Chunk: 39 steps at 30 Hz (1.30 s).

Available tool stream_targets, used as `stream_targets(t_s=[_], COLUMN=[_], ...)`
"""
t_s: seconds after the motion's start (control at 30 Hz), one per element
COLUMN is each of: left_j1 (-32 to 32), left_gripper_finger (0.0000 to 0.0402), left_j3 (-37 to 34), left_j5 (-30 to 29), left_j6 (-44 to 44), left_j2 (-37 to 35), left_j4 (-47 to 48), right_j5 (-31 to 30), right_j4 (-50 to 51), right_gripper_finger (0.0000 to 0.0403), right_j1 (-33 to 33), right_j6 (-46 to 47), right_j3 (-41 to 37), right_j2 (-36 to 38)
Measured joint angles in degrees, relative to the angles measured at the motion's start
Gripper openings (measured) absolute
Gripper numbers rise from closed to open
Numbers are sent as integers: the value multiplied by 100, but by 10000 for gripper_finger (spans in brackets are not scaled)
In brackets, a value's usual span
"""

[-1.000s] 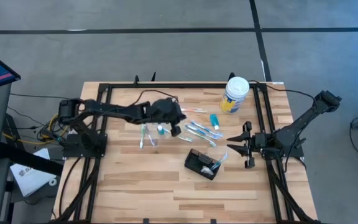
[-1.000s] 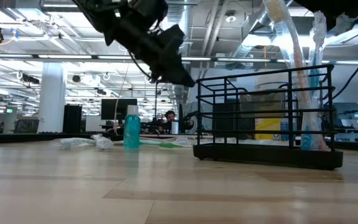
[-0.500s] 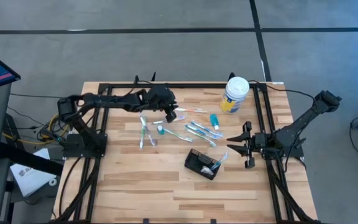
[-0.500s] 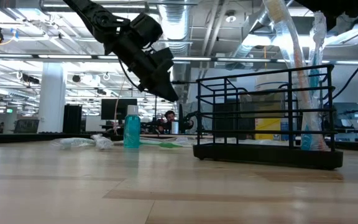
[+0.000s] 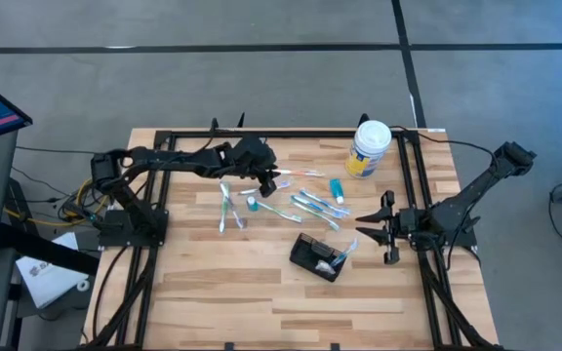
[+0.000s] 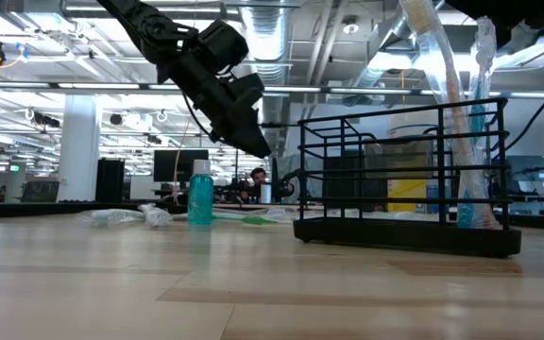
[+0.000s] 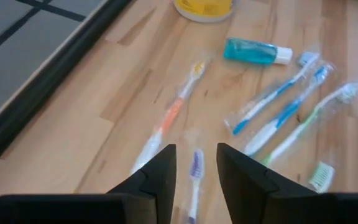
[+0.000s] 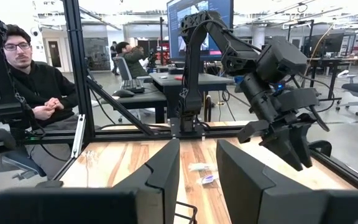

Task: Pick & Place toothbrushing station
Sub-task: Put the top violet toothbrush into the mesh organizer

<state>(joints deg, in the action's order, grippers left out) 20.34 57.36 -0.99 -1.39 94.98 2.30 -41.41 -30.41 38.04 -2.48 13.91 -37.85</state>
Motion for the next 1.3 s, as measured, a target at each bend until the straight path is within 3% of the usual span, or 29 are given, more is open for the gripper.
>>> stream_targets(t_s=[0.17,0.6,0.97,1.3], left_j1=[-95,-132,-130,-158], left_gripper_finger=[114,116,117,117], left_j3=[2,-4,-2,-2], left_j5=[1,-81,-399,-326], left_j6=[1,111,304,305], left_j2=[85,1129,1139,1362], left_j4=[11,19,-11,-43], right_j5=[0,0,0,0], right_j4=[0,0,0,0], right_gripper_finger=[98,98,98,98], right_j1=[2,2,2,2], right_j6=[0,0,0,-2], right_j3=[0,0,0,0], right_j2=[-2,-2,-2,-2])
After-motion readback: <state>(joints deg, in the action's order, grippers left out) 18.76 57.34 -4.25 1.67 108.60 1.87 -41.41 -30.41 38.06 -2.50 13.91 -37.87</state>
